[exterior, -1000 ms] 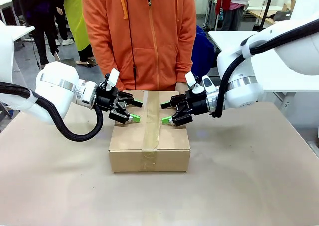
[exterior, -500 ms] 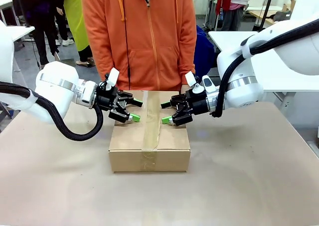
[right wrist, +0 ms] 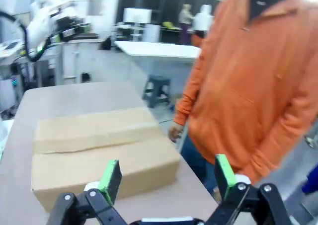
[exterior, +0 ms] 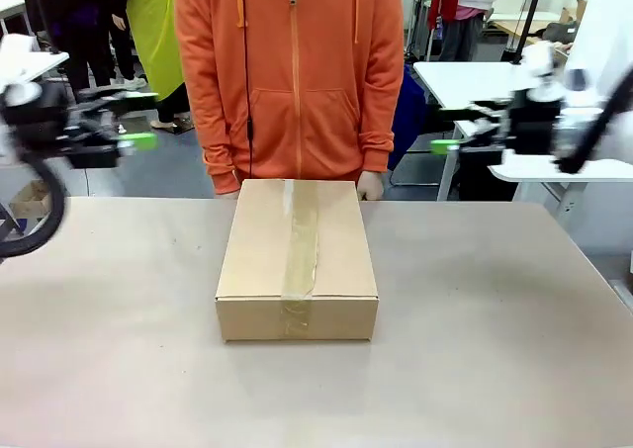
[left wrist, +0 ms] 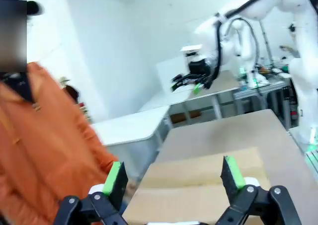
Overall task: Pack the gift set into the box.
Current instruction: Press and hold the closed box until the human finishes sealing it.
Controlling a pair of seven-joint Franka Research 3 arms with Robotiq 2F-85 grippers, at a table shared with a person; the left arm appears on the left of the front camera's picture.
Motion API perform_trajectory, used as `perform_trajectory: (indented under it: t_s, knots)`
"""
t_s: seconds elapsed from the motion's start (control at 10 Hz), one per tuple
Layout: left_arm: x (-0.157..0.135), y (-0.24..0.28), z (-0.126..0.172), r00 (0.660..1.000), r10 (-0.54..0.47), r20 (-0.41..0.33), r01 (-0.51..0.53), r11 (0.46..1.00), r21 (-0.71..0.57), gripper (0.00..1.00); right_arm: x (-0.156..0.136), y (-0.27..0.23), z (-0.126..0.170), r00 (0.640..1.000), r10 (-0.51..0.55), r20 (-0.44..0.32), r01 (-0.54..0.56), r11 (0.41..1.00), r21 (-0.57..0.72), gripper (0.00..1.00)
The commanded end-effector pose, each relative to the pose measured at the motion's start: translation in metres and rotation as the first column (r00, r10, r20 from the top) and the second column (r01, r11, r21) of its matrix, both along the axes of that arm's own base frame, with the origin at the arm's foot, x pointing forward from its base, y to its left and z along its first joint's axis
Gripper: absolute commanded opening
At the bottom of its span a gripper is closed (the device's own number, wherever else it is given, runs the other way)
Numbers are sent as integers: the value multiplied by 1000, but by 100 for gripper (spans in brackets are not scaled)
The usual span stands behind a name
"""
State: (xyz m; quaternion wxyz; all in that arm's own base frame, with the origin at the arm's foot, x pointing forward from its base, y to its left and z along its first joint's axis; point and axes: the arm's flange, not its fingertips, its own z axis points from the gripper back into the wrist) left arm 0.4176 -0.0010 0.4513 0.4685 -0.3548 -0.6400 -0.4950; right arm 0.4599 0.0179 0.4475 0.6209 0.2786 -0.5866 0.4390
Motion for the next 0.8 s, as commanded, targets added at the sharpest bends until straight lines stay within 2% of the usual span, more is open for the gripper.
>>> perform_trajectory:
  t_s: [0.0, 0.1, 0.2, 0.7]
  knots:
    - [-19, 25, -43, 988, 154, -25, -153, 988, 20, 100, -29, -24, -30, 977, -212, 37, 210, 977, 48, 100]
    - [-17, 30, -52, 981, 180, -74, -181, 984, -6, 100, -29, -29, -36, 958, -285, 29, 284, 958, 37, 100]
    - [-18, 30, -21, 996, 84, -16, -84, 996, -2, 100, -19, -31, -11, 994, -109, -9, 109, 994, 26, 100]
    - [-18, 30, -21, 996, 84, -16, -84, 996, -2, 100, -19, -31, -11, 994, -109, -9, 109, 994, 26, 100]
